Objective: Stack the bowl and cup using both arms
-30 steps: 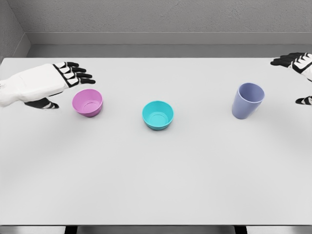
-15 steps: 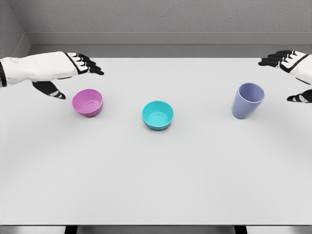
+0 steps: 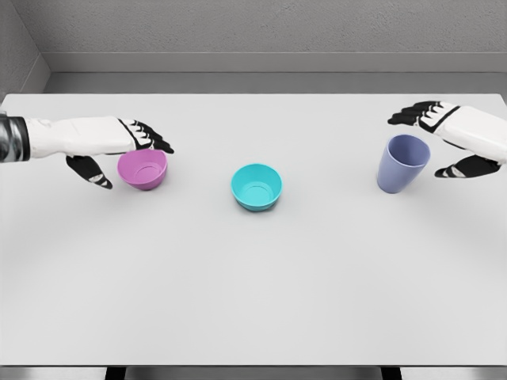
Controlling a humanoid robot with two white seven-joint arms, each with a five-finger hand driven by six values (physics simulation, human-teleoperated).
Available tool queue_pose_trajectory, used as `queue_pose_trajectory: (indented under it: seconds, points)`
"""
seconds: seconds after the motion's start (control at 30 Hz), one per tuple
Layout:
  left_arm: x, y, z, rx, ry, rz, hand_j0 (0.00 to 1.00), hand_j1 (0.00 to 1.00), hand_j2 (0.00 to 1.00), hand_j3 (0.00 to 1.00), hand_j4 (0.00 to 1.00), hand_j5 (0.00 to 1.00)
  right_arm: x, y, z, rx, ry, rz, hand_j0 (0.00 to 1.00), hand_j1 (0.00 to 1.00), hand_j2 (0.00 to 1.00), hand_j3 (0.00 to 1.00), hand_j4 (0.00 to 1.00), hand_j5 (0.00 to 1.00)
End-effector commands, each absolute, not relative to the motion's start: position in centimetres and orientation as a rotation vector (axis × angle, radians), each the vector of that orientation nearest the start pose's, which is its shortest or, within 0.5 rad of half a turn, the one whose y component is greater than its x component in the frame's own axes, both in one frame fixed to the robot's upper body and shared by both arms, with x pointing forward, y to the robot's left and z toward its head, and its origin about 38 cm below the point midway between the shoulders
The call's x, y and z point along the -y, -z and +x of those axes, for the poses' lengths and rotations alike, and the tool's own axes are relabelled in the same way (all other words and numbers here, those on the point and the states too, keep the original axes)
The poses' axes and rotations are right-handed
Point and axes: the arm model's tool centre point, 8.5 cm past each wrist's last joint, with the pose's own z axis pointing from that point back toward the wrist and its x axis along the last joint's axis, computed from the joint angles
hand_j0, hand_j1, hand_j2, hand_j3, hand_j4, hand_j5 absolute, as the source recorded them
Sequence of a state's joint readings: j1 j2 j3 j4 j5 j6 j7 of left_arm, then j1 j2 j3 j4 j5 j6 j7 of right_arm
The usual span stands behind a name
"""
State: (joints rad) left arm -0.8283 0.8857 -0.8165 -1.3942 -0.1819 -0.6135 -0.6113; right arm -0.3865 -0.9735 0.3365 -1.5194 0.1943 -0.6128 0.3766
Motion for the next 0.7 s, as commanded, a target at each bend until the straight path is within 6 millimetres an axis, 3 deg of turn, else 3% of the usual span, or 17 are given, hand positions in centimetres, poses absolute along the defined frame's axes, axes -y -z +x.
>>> queue_pose_trajectory:
  seconds: [0.0, 0.43, 0.67]
  points:
    - [-30.5, -23.5, 44.4, 1.35, 2.127, 0.241, 1.0, 1.0, 1.0, 1.0, 1.0, 1.0, 37.5, -24.1, 39.8, 1.611, -1.757, -0.438, 1.0, 1.0, 1.0, 1.0, 1.0, 1.0]
    - [-29.9, -22.1, 45.8, 1.339, 2.091, 0.22, 1.0, 1.0, 1.0, 1.0, 1.0, 1.0, 37.7, -23.5, 42.7, 1.506, -1.809, -0.421, 1.0, 1.0, 1.0, 1.0, 1.0, 1.0]
    - [-30.2, -21.5, 45.9, 1.311, 2.092, 0.218, 1.0, 1.0, 1.0, 1.0, 1.0, 1.0, 38.7, -23.8, 42.5, 1.46, -1.831, -0.44, 1.0, 1.0, 1.0, 1.0, 1.0, 1.0]
